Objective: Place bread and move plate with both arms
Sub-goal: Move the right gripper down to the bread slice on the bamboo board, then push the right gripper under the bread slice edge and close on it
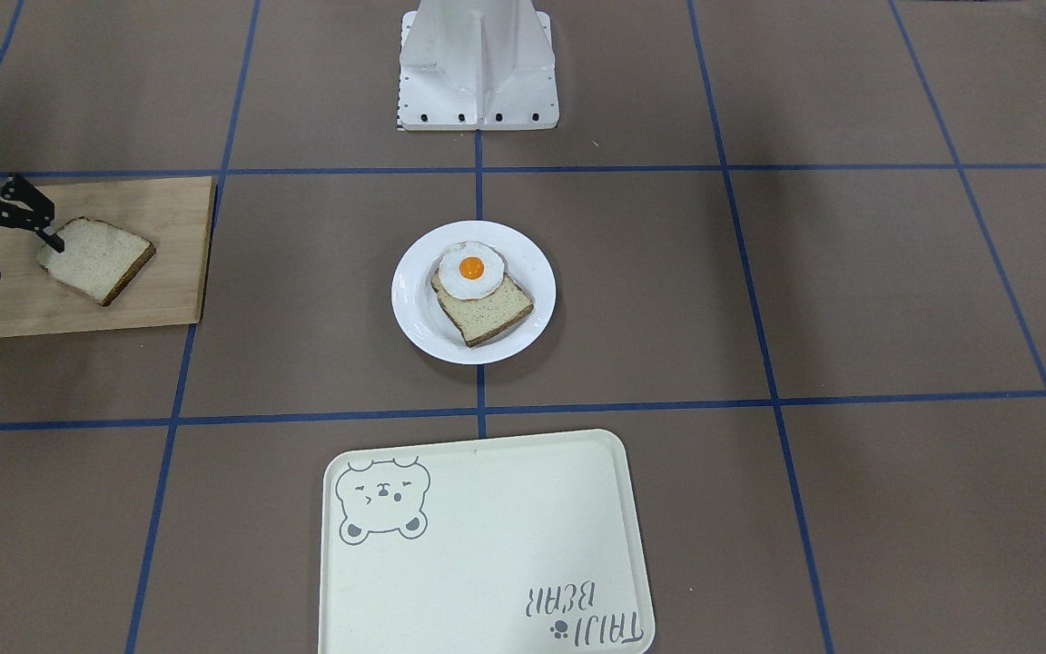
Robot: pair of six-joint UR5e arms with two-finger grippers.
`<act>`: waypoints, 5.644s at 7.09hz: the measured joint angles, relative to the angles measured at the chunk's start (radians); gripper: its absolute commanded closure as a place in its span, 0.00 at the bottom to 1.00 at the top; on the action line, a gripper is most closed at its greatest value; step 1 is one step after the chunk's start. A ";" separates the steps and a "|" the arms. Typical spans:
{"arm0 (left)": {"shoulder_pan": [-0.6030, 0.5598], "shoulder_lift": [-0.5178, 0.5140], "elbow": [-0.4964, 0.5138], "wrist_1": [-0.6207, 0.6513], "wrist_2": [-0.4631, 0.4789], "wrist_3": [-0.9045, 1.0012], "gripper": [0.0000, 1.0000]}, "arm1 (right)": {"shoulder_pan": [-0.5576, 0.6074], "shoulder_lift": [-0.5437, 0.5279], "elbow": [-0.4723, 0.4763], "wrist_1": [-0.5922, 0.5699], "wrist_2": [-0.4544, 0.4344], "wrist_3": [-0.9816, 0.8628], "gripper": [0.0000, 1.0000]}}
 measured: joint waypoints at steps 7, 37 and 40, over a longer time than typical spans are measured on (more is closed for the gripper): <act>0.000 0.000 0.000 0.000 0.000 -0.003 0.01 | -0.062 -0.045 -0.023 0.014 -0.080 0.008 0.39; -0.001 0.004 0.000 0.000 -0.029 -0.006 0.01 | 0.097 -0.055 -0.037 0.120 0.189 0.020 1.00; -0.002 0.009 -0.001 0.000 -0.029 -0.006 0.01 | 0.196 -0.053 -0.046 0.176 0.309 0.036 1.00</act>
